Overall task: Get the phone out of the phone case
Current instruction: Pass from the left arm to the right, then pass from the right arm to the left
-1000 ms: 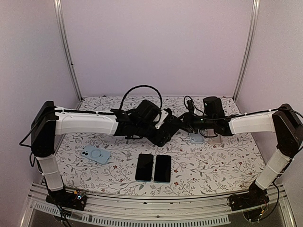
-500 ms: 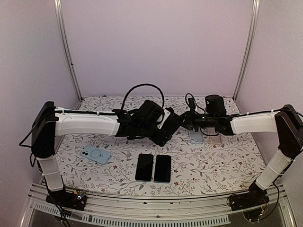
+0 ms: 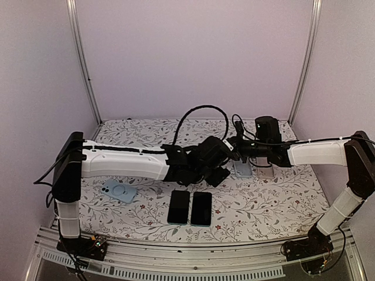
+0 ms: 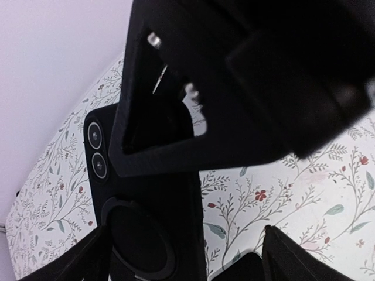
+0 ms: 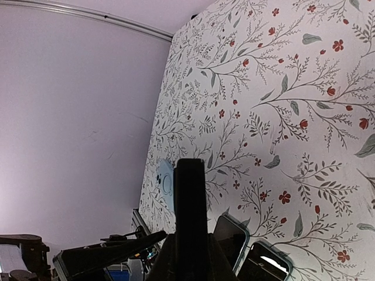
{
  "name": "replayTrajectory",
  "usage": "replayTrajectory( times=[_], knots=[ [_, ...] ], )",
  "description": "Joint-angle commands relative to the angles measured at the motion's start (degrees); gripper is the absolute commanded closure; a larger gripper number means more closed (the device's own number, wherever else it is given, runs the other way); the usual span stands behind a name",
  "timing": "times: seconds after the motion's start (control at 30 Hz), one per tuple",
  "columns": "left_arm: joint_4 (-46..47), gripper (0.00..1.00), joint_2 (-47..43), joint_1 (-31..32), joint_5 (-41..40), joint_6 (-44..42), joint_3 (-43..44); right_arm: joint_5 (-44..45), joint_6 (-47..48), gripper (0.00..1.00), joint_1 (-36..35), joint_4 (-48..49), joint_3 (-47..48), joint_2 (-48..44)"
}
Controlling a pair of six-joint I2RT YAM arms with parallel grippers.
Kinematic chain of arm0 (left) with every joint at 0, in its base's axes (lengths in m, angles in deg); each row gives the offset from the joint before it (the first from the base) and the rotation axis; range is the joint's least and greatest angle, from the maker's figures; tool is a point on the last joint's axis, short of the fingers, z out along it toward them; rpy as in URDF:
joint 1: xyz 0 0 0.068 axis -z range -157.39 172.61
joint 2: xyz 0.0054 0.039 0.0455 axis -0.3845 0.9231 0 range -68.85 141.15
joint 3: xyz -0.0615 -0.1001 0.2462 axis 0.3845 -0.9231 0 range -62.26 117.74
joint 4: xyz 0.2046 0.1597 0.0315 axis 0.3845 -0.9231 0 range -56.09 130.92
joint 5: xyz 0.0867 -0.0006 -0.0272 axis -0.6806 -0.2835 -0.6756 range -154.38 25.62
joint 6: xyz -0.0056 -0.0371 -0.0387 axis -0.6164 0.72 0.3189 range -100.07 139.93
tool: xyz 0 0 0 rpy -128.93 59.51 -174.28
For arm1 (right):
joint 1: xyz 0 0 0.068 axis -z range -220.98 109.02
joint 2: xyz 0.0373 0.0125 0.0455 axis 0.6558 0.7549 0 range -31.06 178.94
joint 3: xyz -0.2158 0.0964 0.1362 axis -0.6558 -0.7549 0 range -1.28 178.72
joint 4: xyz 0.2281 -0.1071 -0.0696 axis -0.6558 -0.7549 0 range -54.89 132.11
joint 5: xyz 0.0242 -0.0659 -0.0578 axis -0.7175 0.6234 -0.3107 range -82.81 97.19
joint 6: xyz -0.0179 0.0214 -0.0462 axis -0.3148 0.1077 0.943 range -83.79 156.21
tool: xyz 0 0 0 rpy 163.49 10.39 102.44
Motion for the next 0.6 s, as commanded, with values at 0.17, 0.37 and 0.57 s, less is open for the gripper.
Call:
replayTrajectory(
  times=[0.17,0.37,0.57],
  knots=[
    [-8.48,0.1,6.95,1.49,-17.15,-2.15,6.58,0.57,-2.71,1.0,0.46,2.43,0.31,-2.9],
    [-11.26,0.09,10.12,1.51,-22.31,-1.83,7.97,0.55,-4.29,1.0,1.07,3.17,-0.62,-3.12],
    [-12.34,0.08,11.18,1.51,-23.53,-0.73,7.68,0.28,-7.39,1.0,1.96,5.48,-1.8,-4.15]
  ],
)
